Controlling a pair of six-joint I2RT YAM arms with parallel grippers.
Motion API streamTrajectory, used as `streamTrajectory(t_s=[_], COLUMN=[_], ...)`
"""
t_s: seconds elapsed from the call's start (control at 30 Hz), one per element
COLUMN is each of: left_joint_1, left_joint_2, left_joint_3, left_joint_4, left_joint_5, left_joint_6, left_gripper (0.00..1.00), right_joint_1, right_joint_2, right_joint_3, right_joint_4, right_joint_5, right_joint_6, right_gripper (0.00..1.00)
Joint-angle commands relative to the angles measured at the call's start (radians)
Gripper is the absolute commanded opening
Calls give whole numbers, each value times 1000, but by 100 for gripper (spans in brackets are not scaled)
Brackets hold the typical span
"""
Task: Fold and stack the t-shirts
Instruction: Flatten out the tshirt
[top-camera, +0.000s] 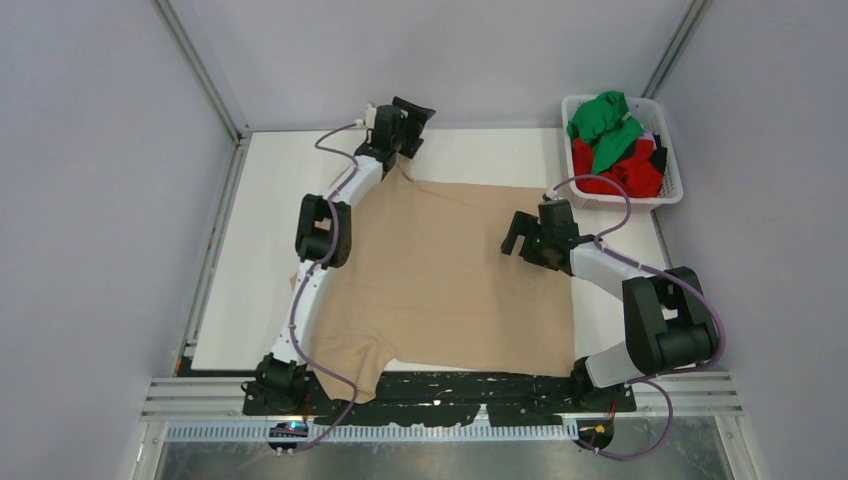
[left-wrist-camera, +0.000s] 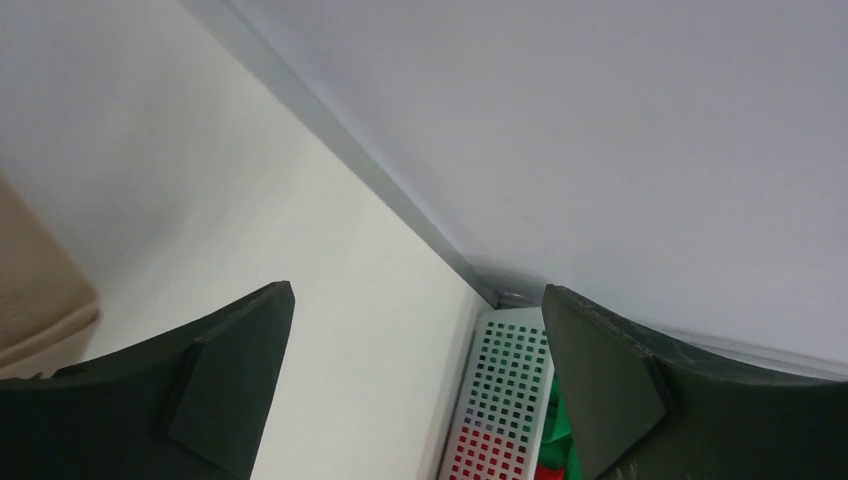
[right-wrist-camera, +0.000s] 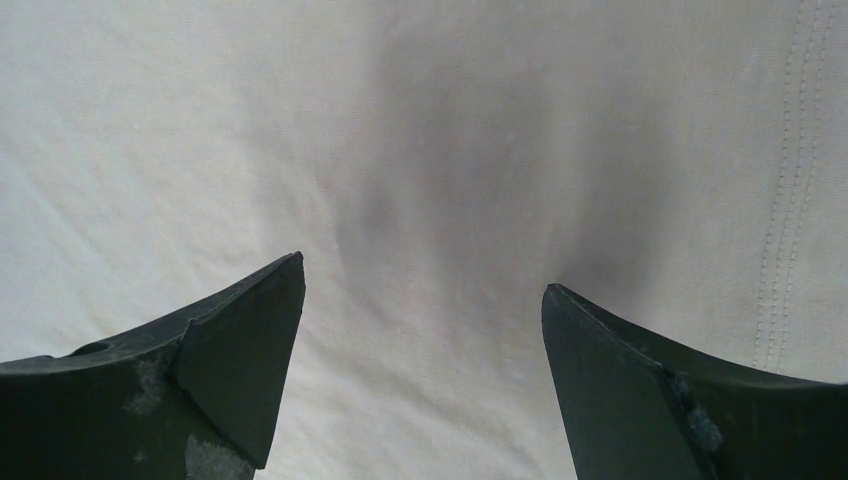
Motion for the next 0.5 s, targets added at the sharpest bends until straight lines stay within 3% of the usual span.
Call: streamTrajectory(t_s=[0.0,0.07,0.2,0.27,0.47], left_joint_1=[11,11,13,16,25], left_joint_2=[-79,-176,-439,-510,-484], left_joint_3=[97,23,-398,-524,-546], left_joint_4=[77,8,51,37,-59], left_joint_5=[10,26,-104,-148,-91], left_joint_6=[136,230,282,292,299], left_gripper=[100,99,100,100,100], right_joint_1=[-4,-4,-4,-5,-4], right_joint_2=[-14,-18,-29,-34,-41], right_joint_3=[19,16,4,1,-5], right_joint_4=[43,43,47,48,45], right_joint_5=[-4,-5,-15,-24,-30], right_joint_6=[-8,-10,-5,-5,-7], right_gripper=[96,95,95,95,95])
